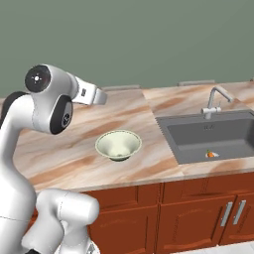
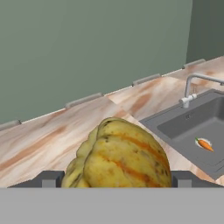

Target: Pick the squashs from the cabinet and place them in one bowl. Pick the carrot from the sink and place it in the other bowl.

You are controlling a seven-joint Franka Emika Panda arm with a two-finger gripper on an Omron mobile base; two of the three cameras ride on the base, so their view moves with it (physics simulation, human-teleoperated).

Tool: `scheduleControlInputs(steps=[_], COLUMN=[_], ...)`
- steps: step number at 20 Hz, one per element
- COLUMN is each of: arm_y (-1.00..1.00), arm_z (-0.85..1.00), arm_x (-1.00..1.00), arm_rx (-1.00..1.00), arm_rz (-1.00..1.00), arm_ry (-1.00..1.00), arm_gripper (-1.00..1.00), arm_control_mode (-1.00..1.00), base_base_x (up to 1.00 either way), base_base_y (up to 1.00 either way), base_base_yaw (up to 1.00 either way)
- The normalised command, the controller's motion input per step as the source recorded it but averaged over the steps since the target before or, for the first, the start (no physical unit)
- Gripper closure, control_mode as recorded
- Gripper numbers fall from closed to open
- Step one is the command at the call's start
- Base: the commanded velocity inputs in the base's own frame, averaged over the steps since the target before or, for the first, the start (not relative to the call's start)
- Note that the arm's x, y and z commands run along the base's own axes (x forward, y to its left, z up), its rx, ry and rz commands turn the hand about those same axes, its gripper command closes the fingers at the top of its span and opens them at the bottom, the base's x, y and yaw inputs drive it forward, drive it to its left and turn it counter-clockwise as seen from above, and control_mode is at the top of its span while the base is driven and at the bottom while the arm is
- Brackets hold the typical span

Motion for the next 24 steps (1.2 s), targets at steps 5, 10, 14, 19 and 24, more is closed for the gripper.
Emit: scheduleControlInputs(steps=[5,10,14,19,24], arm_y=[0.01,-0.03,-0.05,-0.04,0.00], arm_z=[0.00,0.00,-0.04,-0.19,-0.31], arm_x=[0.28,0.26,0.21,0.13,0.07], arm_rx=[0.00,0.00,0.00,0.00,0.00], arm_rz=[0.00,0.00,0.00,0.00,-0.01], arm_ry=[0.06,0.14,0.16,0.26,0.17], arm_gripper=[1.00,1.00,1.00,1.00,1.00], arm_control_mode=[-1.00,-1.00,-1.00,-1.00,-1.00], base_base_x=[0.00,0.00,0.00,0.00,0.00], base_base_y=[0.00,0.00,0.00,0.00,0.00], base_base_yaw=[0.00,0.00,0.00,0.00,0.00])
